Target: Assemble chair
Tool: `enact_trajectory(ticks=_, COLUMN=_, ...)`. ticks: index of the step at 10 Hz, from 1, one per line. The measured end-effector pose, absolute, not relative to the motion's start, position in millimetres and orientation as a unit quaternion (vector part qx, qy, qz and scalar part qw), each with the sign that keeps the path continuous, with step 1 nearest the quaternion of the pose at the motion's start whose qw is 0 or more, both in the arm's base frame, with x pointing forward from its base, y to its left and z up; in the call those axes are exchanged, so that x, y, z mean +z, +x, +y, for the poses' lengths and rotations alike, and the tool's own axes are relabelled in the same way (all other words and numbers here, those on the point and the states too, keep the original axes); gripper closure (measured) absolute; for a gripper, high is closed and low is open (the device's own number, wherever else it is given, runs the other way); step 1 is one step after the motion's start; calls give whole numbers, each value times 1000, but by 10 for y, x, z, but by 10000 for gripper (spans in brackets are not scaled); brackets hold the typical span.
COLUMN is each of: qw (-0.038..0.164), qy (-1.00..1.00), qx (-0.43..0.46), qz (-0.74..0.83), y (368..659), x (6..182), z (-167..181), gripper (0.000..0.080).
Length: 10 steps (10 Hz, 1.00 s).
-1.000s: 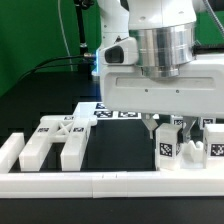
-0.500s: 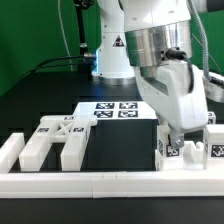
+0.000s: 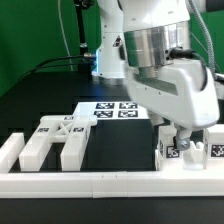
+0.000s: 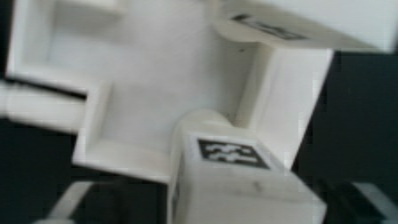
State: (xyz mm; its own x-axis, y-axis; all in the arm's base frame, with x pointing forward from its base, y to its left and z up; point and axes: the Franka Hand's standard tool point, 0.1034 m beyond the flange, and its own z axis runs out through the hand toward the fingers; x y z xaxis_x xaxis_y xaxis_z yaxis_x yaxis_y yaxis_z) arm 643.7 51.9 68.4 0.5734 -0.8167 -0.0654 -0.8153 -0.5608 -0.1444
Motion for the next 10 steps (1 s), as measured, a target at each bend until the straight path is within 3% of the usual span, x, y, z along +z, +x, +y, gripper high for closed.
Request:
enact_trajectory(ticks=1, qw=79, qy=-900, qx=-11, qz=429, y=6437, x=683, z=562, gripper=177)
enact_trajectory(ticks=3, qw=77, qy=-922, qx=-24, qz=378, y=6416, x=688, z=589, gripper=151)
enact_trajectory(ticks=5, qw=76, qy=-939, qx=-28, qz=334, y=6417, x=685, z=583, gripper=151)
enact_trajectory(ticks=7, qw=38, qy=-990, qx=-46, qz=124, y=6447, x=693, z=499, gripper=151)
enact_trajectory(ticks=9, qw=38, qy=-992, qx=-51, qz=106, y=6464, x=698, z=472, gripper=151)
enact_trajectory(ticks=10, qw=38, qy=-992, qx=-51, qz=106, y=6464, x=698, z=470, gripper=272)
